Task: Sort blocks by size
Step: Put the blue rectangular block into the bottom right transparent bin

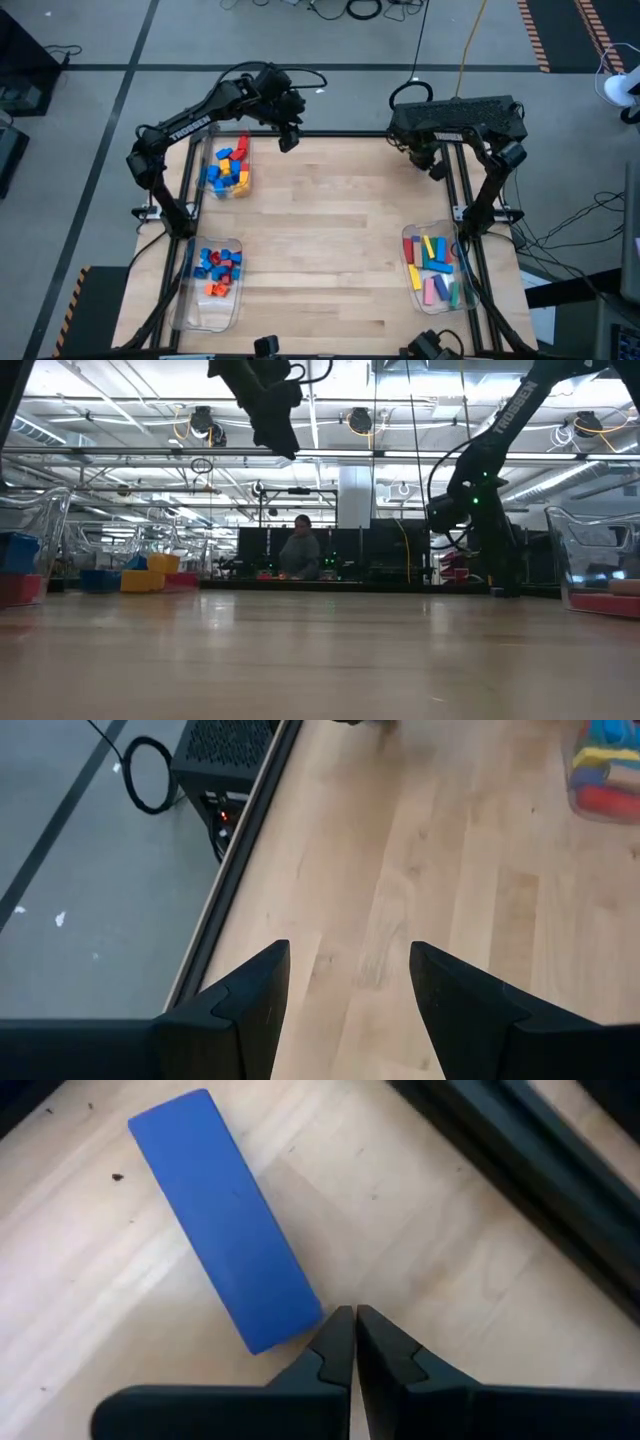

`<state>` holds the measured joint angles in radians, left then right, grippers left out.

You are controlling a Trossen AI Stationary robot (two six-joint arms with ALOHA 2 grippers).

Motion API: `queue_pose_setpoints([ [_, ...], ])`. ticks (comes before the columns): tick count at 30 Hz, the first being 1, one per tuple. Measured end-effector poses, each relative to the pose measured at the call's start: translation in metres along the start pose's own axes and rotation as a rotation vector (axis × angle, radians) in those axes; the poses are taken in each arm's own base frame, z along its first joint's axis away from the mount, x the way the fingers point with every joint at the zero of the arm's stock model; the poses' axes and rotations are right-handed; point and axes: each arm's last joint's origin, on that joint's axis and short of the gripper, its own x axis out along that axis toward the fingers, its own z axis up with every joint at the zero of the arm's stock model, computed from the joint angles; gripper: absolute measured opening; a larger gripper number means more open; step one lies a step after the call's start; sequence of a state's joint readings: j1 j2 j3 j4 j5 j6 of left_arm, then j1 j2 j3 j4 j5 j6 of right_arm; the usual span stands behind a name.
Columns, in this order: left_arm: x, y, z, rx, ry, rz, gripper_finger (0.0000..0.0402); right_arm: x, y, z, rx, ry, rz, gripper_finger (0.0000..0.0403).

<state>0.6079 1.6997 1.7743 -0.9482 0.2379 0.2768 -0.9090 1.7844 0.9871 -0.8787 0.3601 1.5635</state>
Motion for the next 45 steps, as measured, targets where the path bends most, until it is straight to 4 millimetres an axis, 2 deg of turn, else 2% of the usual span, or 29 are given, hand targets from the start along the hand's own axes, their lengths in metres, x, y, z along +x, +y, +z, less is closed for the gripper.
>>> queue_pose_setpoints([
  [5, 0.007, 0.000, -0.006, -0.006, 0.023, -0.005, 0.0208, -0.006, -0.007, -0.007, 0.005, -0.028, -0.005, 0.0000],
  [12, 0.007, 0.001, -0.003, 0.000, -0.003, 0.004, 0.0208, -0.024, -0.005, 0.005, 0.009, -0.088, 0.130, 0.0000],
  [20, 0.007, 0.002, 0.000, 0.007, -0.034, 0.013, 0.0208, -0.007, 0.006, 0.009, -0.035, -0.055, 0.129, 0.0000],
  [30, 0.007, 0.002, 0.000, 0.001, -0.032, 0.013, 0.0208, -0.012, 0.008, 0.006, -0.047, -0.065, 0.146, 0.0000],
  [38, 0.007, 0.002, 0.001, 0.004, -0.042, 0.016, 0.0208, -0.025, 0.006, 0.006, -0.024, -0.097, 0.202, 0.0000],
  [45, 0.007, 0.003, 0.003, 0.011, -0.069, 0.023, 0.0208, -0.020, 0.011, 0.004, -0.057, -0.080, 0.210, 0.0000],
])
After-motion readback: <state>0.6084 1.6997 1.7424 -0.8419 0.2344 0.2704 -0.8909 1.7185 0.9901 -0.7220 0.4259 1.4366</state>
